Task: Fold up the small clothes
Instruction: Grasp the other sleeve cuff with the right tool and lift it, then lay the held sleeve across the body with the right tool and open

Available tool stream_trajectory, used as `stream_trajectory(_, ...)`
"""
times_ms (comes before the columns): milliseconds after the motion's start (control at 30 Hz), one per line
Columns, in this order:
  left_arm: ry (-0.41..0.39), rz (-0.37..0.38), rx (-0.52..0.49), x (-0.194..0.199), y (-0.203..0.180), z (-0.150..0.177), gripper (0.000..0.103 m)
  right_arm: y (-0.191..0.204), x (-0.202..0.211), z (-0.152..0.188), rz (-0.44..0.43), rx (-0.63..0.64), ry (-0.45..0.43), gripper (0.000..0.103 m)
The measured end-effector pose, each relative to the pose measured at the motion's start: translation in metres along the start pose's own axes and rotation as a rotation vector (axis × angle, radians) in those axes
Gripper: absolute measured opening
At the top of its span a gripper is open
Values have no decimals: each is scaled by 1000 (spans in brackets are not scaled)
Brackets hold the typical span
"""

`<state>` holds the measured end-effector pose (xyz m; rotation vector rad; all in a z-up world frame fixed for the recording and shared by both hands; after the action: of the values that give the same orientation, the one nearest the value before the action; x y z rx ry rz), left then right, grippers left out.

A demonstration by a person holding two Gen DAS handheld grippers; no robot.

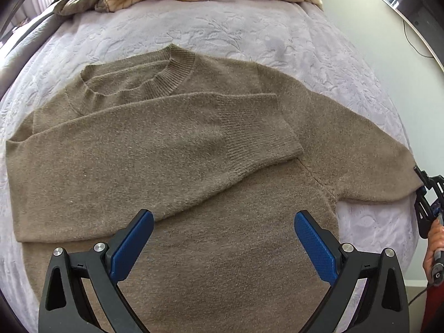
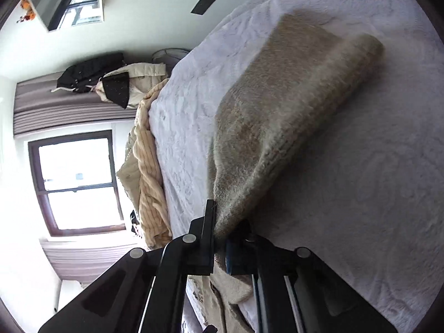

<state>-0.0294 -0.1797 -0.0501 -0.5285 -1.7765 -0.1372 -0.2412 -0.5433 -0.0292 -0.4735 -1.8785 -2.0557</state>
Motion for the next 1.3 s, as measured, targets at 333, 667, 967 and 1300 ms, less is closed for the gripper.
stream_trajectory(333, -95, -74, 42, 39, 72, 7, 102, 123, -81, 95, -108, 310, 223, 6)
stream_trajectory(667, -118, -148, 212, 61, 169, 38, 102, 175, -187, 303, -87, 715, 580, 6)
stream_trajectory(967, -88, -168, 313, 60, 230, 72, 102, 54, -259, 423, 228, 782, 855, 13)
stream_trajectory(1300, -119, -125, 380, 74, 258, 86, 102, 64, -256, 362, 217, 516, 605, 14)
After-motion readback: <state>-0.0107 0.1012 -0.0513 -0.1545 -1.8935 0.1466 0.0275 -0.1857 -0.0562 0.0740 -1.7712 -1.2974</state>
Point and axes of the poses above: each gripper's, at about its wrist camera, not at the fingertips, and x roughly against the way its jaws point, y to its left, z to its underside, the point moved 9 cm from there along -x, roughly the way its jaws point, and after that the axes turned 2 degrees about -z, right-handed, at the moved point
